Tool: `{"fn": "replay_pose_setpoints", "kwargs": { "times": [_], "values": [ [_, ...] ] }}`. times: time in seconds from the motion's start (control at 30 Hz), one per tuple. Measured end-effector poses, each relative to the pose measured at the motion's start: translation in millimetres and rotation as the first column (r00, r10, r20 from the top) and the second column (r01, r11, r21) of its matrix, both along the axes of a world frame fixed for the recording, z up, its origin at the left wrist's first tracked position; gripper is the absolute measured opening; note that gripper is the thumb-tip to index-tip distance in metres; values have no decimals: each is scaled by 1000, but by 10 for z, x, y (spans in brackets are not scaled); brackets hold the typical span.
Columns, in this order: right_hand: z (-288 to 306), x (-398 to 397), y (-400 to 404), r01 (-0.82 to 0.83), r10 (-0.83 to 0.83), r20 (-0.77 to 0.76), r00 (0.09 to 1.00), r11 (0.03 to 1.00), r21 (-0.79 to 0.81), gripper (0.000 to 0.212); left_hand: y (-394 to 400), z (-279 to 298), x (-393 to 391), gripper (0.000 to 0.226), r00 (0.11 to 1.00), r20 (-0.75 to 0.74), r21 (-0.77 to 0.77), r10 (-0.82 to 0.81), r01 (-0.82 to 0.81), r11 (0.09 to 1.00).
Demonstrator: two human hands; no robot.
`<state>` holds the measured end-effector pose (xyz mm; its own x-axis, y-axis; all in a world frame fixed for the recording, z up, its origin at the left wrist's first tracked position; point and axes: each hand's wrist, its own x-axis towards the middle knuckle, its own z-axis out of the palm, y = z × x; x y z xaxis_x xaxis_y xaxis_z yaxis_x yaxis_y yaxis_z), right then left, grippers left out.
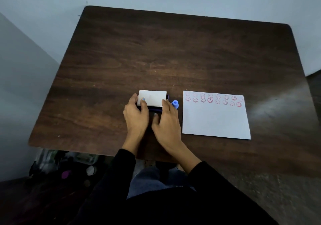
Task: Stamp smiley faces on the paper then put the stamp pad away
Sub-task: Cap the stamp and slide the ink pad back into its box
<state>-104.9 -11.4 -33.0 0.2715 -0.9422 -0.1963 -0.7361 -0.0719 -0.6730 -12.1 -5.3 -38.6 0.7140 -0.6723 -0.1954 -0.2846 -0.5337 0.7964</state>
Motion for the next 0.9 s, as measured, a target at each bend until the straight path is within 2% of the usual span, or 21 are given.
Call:
{"fn": "replay_pose_setpoints", "kwargs": {
  "times": [0.33, 0.5, 0.7, 0.9],
  "values": [
    [-27, -31, -2, 77, -78, -17, 997, 997, -20, 49, -16, -26, 29, 48, 998, 22, -4, -66, 66, 998],
    [-19, -28, -15, 64, -65, -23, 998, 998, -10, 50, -24, -31, 46, 58, 995, 21, 15, -95, 94, 995],
    [4, -47, -61, 98, -98, 2, 995, 994, -48, 37, 2, -22, 65, 67, 993, 17, 4, -115, 115, 993],
    [24, -55, -53, 103, -104, -18, 994, 992, -69, 37, 20, -12, 67, 64, 990, 51, -14, -134, 135, 991]
  ]
}}
